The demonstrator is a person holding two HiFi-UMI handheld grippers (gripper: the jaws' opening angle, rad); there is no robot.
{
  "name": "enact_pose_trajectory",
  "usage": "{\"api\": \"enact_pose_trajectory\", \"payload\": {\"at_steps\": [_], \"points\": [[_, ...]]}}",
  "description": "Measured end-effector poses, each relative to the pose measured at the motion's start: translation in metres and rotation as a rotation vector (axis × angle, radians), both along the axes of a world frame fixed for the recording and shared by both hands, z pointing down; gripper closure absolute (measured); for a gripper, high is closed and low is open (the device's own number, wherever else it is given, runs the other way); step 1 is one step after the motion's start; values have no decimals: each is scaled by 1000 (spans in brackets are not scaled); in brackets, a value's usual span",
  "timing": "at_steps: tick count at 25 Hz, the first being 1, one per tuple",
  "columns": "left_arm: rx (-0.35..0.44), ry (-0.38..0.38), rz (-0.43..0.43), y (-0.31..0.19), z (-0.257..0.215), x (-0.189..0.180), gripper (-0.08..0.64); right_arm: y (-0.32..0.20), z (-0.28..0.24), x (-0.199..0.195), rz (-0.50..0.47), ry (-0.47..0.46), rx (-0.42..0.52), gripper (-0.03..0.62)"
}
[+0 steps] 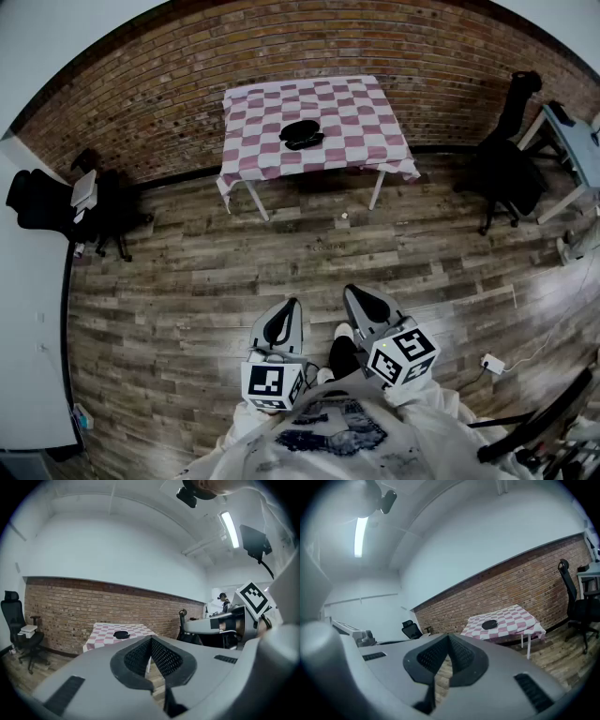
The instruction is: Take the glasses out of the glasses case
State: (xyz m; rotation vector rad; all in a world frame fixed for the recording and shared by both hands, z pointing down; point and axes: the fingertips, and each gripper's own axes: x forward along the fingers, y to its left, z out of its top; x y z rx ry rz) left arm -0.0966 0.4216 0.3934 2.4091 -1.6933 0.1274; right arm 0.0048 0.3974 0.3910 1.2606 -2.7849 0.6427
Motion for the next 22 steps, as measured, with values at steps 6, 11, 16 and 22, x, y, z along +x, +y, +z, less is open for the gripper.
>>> {"api": "enact_pose_trajectory", "payload": {"at_steps": [6, 11, 16, 22], "points": [[4, -2, -49, 42, -4, -10, 551, 44, -13, -3, -14, -14, 37, 578], [18, -32, -49, 46, -15, 14, 551, 49, -20, 21, -14, -33, 44, 578], [28, -49, -22, 37, -17, 61, 551, 42, -18, 61, -9, -62, 46, 578], [39, -63, -26, 24, -22, 106, 551, 29, -19, 104, -15, -83, 48, 578]]}}
